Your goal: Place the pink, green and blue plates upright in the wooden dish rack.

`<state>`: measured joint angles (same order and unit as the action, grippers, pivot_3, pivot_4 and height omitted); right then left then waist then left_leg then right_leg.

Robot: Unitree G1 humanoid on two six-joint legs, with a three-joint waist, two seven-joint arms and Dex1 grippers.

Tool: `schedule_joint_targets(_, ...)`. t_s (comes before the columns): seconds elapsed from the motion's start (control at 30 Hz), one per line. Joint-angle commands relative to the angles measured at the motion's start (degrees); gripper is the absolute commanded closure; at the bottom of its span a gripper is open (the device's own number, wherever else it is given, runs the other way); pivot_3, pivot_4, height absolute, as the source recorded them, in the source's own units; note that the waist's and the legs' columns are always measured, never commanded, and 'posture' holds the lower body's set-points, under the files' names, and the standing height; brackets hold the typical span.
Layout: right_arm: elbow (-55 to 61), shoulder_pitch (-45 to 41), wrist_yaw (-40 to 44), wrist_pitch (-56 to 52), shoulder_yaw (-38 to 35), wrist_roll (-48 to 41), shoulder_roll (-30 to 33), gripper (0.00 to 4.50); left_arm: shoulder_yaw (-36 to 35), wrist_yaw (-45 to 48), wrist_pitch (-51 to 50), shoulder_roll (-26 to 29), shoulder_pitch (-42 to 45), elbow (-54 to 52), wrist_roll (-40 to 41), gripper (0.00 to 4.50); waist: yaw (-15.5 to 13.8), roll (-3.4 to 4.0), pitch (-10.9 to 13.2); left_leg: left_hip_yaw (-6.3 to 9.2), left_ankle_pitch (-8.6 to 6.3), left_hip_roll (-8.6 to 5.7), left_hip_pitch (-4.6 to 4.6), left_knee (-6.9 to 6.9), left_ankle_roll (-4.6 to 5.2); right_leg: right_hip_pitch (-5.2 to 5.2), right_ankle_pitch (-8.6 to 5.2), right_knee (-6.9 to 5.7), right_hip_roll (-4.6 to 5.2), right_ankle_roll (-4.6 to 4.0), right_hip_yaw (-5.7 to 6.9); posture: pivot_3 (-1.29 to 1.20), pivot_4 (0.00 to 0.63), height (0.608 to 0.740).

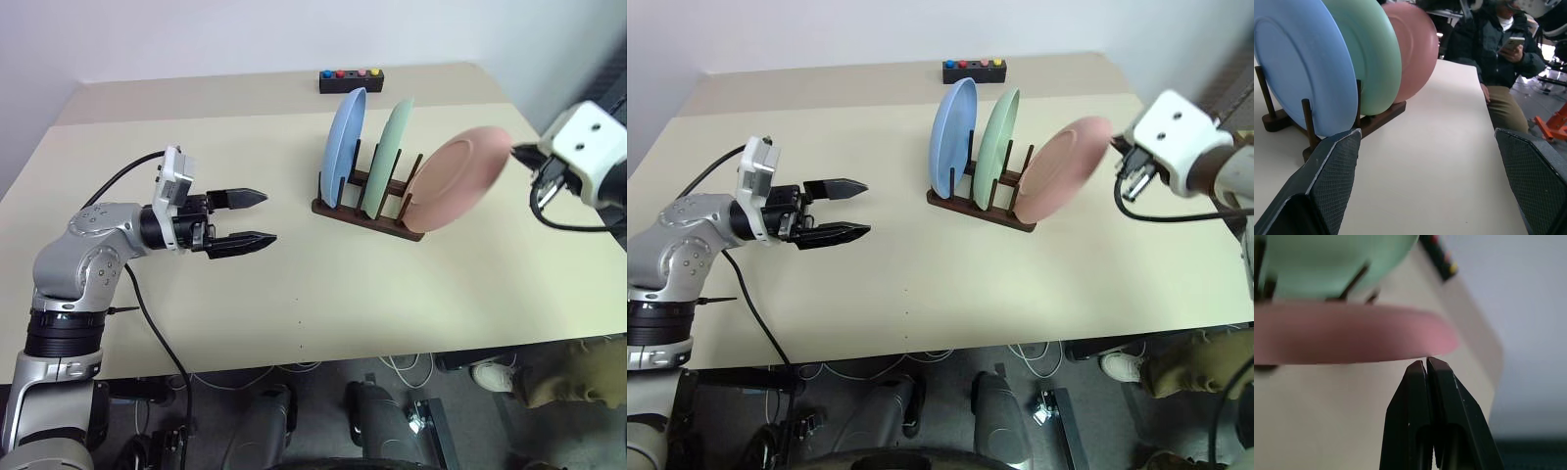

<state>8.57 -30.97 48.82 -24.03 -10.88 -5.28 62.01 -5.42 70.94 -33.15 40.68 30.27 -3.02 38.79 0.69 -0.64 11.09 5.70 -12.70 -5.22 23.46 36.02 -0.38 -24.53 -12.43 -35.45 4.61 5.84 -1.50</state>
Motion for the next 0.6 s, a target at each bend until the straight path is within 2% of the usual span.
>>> schedule_joint_targets(0.03,1.2,-3.0,-0.7,1.9,-1.9,-2.2,-1.2,4.45,-1.5,0.0,0.8,0.9,-0.1,-1.8,0.4,0.0,0.0,0.0,0.0,0.0,0.0,0.0,0.0,0.0,0.0,0.0,0.0,0.01,0.0,0.0,0.0,0.0,0.15,0.74)
schedule_joint_targets(0.37,-2.1,-5.6,-2.8,2.0,-0.7,-0.7,-0.7,4.45,-1.6,-0.7,0.8,1.0,0.2,-3.0,0.5,0.0,0.1,-0.02,0.0,0.0,0.0,-0.01,0.01,0.0,0.0,-0.01,0.0,-0.01,0.01,0.0,0.0,0.0,0.15,0.74)
schedule_joint_targets(0.5,-9.4,-5.4,-6.9,5.9,-0.5,6.0,3.1,4.45,-1.6,-0.5,0.6,1.3,-0.1,-3.0,0.5,0.0,-0.2,-0.01,0.0,-0.03,0.0,-0.03,0.01,0.02,0.01,-0.01,0.0,-0.01,0.02,0.0,-0.01,0.0,0.15,0.74)
schedule_joint_targets(0.6,-10.1,-0.3,-4.6,7.0,1.2,8.8,6.4,4.45,-1.5,-0.1,-0.1,1.5,-0.1,-3.2,1.1,0.0,-0.2,-0.02,0.0,-0.02,0.0,-0.05,0.02,-0.01,0.01,-0.01,-0.01,0.01,0.02,-0.01,0.0,0.0,0.15,0.74)
